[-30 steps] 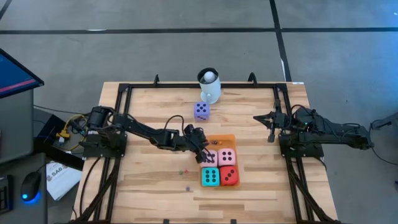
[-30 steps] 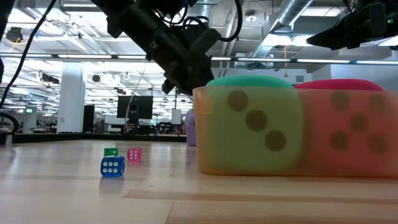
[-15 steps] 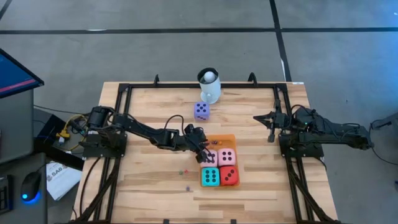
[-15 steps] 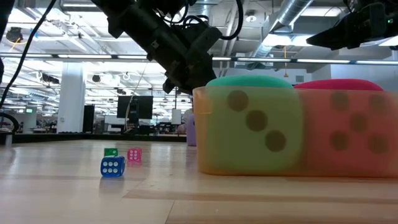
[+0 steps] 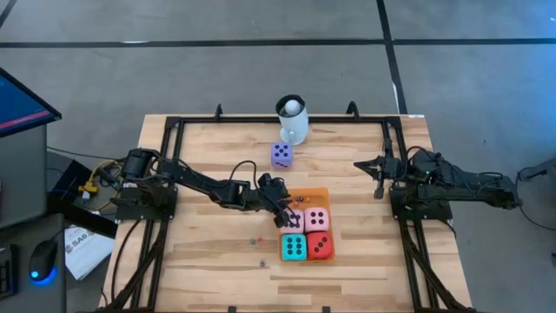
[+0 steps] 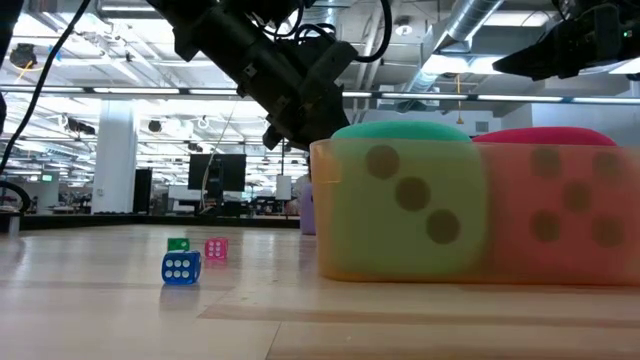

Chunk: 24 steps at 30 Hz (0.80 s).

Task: Pick & Place Dice
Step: Put the small pink dice into the orange bin

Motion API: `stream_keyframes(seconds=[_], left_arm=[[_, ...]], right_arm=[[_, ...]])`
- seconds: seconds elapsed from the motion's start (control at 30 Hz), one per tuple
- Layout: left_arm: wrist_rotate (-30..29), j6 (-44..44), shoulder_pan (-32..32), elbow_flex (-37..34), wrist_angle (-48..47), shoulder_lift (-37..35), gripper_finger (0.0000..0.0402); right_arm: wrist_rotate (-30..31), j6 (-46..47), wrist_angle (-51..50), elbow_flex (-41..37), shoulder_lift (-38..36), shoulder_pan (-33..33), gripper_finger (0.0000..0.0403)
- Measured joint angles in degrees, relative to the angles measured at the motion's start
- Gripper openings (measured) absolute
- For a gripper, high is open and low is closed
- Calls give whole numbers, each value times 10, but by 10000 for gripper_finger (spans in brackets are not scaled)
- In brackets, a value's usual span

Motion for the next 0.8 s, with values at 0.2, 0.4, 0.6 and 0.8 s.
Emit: stream_keyframes(seconds=[0.2,0.4,0.6,0.8], left_arm=[[0,1,0,0,0,0,77],[0,1,0,0,25,0,76],[0,1,7,0,57,0,76],[0,1,18,0,74,0,76]], right_arm=[[0,0,0,0,0,0,0],[0,0,0,0,0,0,0],[0,0,0,0,0,0,0],[0,0,0,0,0,0,0]])
